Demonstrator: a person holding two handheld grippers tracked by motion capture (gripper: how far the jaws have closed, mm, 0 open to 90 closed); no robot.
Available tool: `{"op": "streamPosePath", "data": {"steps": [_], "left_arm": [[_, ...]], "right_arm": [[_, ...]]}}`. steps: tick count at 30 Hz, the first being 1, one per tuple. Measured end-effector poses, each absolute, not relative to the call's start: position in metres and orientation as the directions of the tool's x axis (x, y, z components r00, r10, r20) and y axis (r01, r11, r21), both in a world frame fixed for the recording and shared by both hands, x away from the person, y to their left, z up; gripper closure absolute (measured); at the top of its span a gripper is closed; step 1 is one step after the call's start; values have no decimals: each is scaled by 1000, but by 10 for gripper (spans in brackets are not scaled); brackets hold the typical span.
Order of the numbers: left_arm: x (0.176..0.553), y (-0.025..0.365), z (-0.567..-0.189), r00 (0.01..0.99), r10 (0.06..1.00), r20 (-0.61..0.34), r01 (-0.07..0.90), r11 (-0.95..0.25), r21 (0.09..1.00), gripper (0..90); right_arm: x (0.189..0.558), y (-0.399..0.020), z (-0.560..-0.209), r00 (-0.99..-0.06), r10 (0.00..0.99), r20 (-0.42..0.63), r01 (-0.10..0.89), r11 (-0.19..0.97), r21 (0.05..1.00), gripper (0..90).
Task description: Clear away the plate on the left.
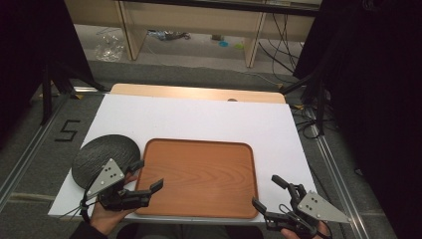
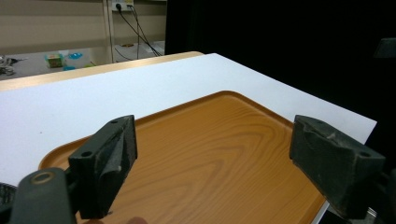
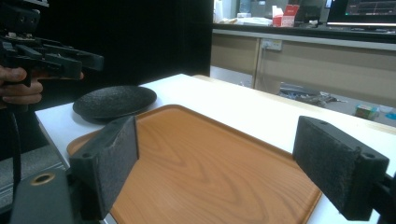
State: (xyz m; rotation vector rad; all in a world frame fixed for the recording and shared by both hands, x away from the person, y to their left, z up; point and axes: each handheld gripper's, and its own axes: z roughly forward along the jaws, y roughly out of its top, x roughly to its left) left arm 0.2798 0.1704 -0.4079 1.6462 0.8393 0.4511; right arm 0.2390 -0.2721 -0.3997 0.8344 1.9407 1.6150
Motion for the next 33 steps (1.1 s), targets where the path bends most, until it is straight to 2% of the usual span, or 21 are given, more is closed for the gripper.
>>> {"op": "streamPosePath", "data": {"steps": [16, 22, 33], "left_arm": [[281, 175, -407, 666, 727, -164, 293, -53, 955, 148], [283, 184, -405, 650, 734, -199, 313, -20, 950, 148], [287, 220, -401, 561, 793, -239, 344, 39, 938, 149]], "right_arm": [[239, -271, -400, -709, 705, 19, 147, 122, 982, 157], [239, -271, -400, -709, 705, 15, 145, 125, 982, 157], [239, -271, -400, -712, 702, -1, 136, 139, 981, 157]]}}
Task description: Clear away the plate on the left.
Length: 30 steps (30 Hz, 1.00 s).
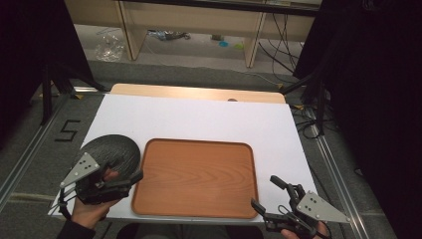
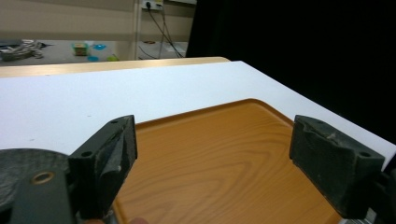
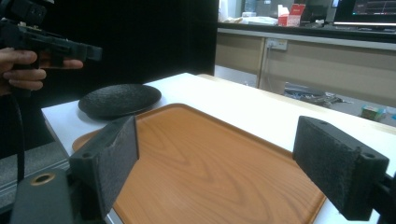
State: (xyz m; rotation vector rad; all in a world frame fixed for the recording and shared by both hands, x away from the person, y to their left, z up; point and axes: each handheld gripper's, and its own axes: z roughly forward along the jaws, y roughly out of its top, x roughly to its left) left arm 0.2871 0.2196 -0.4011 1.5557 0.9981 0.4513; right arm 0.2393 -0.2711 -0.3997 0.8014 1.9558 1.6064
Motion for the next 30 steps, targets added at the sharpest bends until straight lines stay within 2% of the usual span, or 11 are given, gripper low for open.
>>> {"op": "streamPosePath", "data": {"steps": [7, 12, 13, 16, 21, 27, 30], "left_arm": [[290, 245, -400, 500, 834, -233, 361, 44, 932, 153], [295, 267, -405, 432, 850, -301, 425, 103, 900, 155], [297, 277, -409, 364, 865, -345, 475, 146, 868, 155], [298, 292, -415, 300, 852, -428, 516, 232, 824, 159], [297, 306, -421, 201, 869, -452, 574, 270, 773, 159], [299, 327, -435, 122, 784, -608, 611, 424, 669, 170], [298, 336, -436, 86, 789, -608, 623, 434, 651, 177]], "right_arm": [[240, -271, -400, -719, 694, -13, 119, 142, 983, 157], [240, -271, -400, -722, 692, -14, 116, 141, 983, 157], [240, -271, -400, -722, 691, -15, 115, 141, 983, 157], [240, -270, -400, -726, 688, -13, 115, 140, 984, 157], [240, -270, -400, -727, 687, -12, 116, 140, 983, 157], [240, -269, -400, -736, 677, -6, 121, 141, 983, 157], [240, -269, -400, -737, 676, -5, 123, 141, 982, 157]]}}
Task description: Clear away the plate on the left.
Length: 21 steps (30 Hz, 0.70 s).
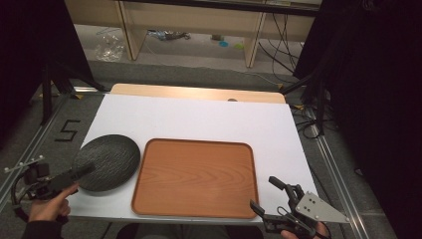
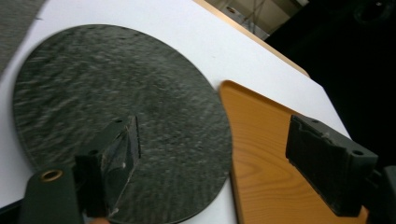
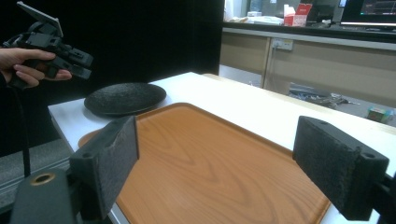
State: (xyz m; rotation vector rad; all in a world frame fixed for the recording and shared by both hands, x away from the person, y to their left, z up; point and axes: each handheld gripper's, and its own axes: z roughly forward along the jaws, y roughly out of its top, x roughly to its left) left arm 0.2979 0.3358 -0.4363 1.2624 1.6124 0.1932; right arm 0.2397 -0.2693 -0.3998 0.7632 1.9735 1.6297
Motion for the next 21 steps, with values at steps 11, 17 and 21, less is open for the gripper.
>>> {"op": "streamPosePath", "data": {"steps": [11, 17, 21], "left_arm": [[303, 357, -456, -68, 792, -607, 665, 489, 564, 194], [304, 361, -465, -125, 783, -609, 687, 512, 516, 207], [305, 362, -471, -147, 764, -628, 701, 529, 479, 216]], "right_arm": [[239, -269, -400, -736, 677, 0, 136, 147, 980, 157], [240, -269, -400, -731, 683, -19, 115, 150, 982, 157], [240, -269, -400, -731, 682, -18, 116, 150, 982, 157]]}}
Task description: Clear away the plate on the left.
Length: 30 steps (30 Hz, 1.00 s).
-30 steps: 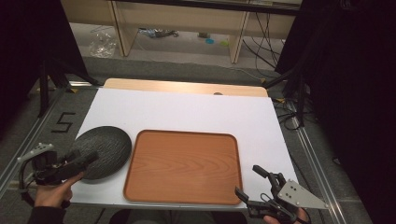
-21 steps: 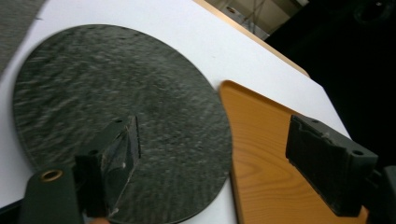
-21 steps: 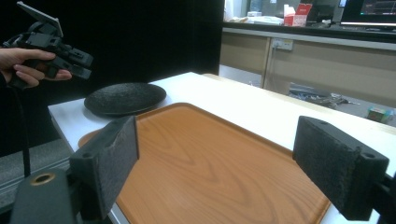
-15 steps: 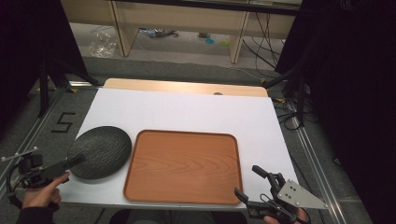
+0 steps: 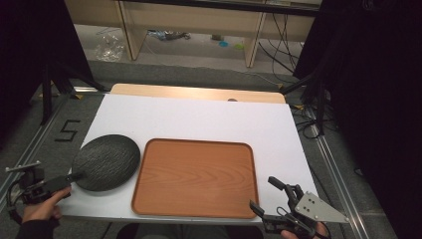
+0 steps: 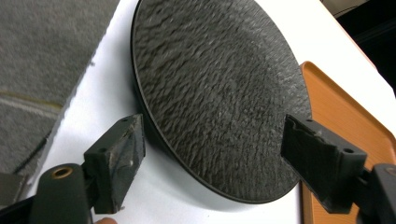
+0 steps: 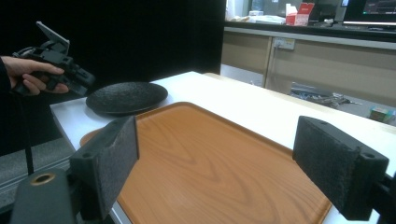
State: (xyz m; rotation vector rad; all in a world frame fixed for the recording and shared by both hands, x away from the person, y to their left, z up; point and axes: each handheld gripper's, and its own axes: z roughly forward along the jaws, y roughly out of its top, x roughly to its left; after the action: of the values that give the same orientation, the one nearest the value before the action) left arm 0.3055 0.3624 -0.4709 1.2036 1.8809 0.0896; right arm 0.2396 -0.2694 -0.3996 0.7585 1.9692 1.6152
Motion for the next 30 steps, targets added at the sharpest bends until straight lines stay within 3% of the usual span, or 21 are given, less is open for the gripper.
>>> {"op": "streamPosePath", "data": {"steps": [30], "left_arm": [[314, 361, -493, -209, 637, -742, 738, 601, 308, 340]], "right_arm": [[239, -267, -400, -741, 671, -10, 126, 154, 980, 158]]}}
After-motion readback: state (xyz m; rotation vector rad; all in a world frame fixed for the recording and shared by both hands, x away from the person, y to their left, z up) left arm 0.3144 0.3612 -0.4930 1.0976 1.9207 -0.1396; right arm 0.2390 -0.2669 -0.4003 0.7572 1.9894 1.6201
